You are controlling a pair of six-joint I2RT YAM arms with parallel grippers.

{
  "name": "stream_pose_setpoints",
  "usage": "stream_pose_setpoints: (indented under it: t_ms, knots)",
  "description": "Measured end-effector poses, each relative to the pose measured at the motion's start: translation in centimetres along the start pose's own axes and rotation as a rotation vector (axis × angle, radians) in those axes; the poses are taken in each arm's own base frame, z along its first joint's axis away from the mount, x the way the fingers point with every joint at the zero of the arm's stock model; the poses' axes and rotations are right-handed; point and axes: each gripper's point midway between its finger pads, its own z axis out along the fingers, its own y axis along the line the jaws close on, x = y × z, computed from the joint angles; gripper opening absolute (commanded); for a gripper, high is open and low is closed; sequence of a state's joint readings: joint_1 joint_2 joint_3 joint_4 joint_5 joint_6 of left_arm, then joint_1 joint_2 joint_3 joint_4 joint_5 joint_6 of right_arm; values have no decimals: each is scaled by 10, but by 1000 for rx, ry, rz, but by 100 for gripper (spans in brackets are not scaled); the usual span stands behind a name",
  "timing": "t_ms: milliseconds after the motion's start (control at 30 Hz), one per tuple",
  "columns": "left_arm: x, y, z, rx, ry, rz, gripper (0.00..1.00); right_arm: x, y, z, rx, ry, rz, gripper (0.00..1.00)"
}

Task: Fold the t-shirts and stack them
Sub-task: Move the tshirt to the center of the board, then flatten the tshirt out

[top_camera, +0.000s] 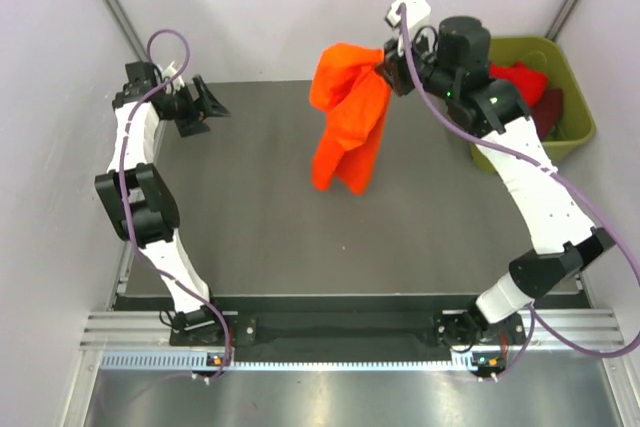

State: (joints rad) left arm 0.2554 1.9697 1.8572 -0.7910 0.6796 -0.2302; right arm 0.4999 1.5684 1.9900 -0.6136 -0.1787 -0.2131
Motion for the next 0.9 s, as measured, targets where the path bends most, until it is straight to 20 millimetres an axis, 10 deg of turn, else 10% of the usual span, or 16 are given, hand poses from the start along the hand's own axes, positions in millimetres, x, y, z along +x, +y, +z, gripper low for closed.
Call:
stream_pose_setpoints:
  t_ms: [33, 67, 400, 567, 700, 900]
  knots:
    - [4, 3, 0, 8, 7, -16, 99, 15, 1, 2, 0, 32, 24, 52]
    - [9, 7, 1, 12, 20, -40, 99, 29, 2, 3, 3, 63, 44, 61]
    - [51, 10, 13, 55, 134, -47, 99, 241, -56, -27, 256, 549, 169, 81]
    - [81, 9, 15, 19, 171, -51, 99, 208, -45, -12, 195, 486, 109, 78]
    - [91, -6, 18, 21, 174, -27, 88, 169, 1, 32, 31, 394, 50, 78]
    - [117, -18, 25, 40, 200, 5, 79, 216, 98, 95, -254, 493, -9, 72]
